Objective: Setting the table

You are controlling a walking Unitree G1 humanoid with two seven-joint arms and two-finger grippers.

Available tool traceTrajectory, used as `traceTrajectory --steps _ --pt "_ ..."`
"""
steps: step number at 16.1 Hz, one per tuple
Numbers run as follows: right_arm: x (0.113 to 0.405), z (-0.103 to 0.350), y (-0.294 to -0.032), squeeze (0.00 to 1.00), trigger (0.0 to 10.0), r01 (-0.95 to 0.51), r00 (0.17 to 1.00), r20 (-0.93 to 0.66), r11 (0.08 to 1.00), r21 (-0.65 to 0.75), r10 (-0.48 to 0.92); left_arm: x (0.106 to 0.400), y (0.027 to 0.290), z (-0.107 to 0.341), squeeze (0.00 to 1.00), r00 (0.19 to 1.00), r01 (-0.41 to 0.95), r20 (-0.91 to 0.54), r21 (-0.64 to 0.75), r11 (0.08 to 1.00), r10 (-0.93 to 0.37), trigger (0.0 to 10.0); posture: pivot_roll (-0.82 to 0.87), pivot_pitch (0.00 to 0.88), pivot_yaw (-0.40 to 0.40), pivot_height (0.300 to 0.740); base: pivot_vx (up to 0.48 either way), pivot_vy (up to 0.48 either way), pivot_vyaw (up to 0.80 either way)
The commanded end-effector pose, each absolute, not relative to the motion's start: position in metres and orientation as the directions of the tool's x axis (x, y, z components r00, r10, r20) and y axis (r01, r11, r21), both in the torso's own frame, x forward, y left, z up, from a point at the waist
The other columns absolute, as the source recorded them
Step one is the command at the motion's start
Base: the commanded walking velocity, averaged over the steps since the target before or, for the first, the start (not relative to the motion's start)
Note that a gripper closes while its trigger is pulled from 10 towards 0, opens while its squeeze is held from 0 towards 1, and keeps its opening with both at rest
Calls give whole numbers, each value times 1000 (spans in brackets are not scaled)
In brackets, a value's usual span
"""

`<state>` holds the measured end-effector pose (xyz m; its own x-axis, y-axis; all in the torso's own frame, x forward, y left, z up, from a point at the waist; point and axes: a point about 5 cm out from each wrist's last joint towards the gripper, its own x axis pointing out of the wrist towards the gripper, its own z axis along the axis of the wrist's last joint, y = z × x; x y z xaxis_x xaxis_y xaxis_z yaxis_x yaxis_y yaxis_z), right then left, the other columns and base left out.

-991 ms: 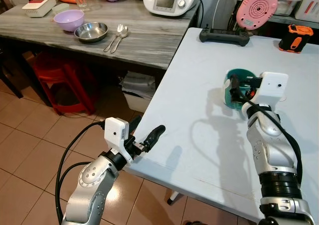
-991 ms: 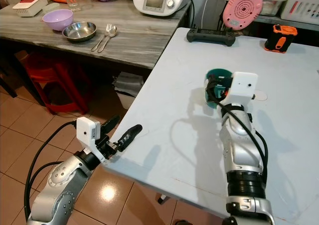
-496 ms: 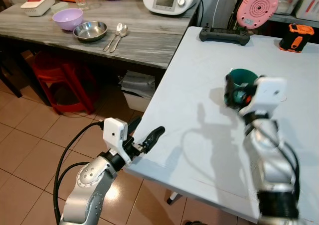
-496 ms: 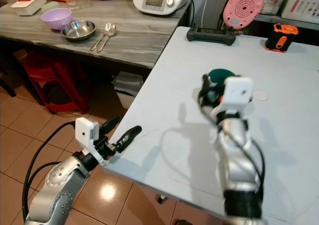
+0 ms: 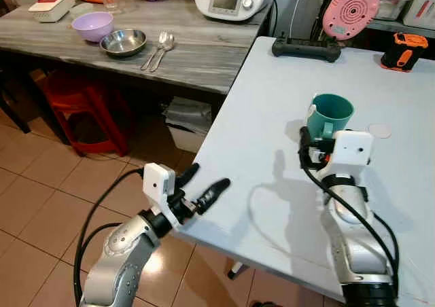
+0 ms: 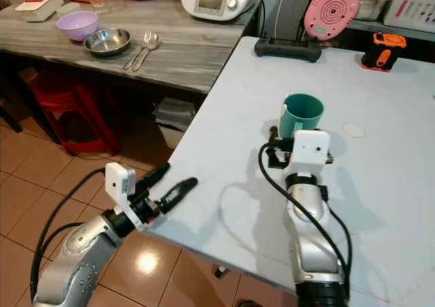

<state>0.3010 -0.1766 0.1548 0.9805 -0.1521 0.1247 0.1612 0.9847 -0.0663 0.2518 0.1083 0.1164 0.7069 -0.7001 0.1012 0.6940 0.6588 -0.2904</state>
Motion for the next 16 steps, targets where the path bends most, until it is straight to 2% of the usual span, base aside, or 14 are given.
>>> traceTrajectory --steps 1,4,10,11,12,13,14,16 --pt "302 158 -179 0 10000 177 977 136 982 -73 -166 247 105 119 0 668 729 107 -295 618 -737 10000 -82 114 43 740 0 0 0" --pt "302 157 -184 0 10000 213 972 120 972 -97 -201 244 102 118 0 638 753 103 -289 591 -763 10000 -82 111 42 740 0 0 0" --pt "311 150 -186 0 10000 221 973 88 971 -90 -214 248 103 121 0 661 743 106 -232 628 -743 10000 -79 108 43 740 0 0 0" --pt "314 149 -187 0 7333 222 973 83 971 -92 -215 249 103 121 0 668 737 109 -226 637 -736 10000 -79 108 43 740 0 0 0" --pt "316 149 -188 0 5804 220 974 83 970 -100 -212 250 103 120 0 671 735 108 -225 639 -734 10000 -79 108 43 740 0 0 0" --pt "319 149 -189 0 1922 218 974 81 971 -103 -210 251 103 119 0 677 731 111 -216 648 -727 10000 -80 111 38 740 0 0 0" --pt "321 148 -189 0 784 216 975 78 970 -108 -208 252 103 119 0 682 727 115 -212 653 -722 10000 -80 111 38 740 0 0 0" --pt "326 148 -188 0 0 208 977 81 970 -124 -199 253 103 119 0 685 726 126 -208 656 -718 10000 -80 113 37 740 0 0 0"
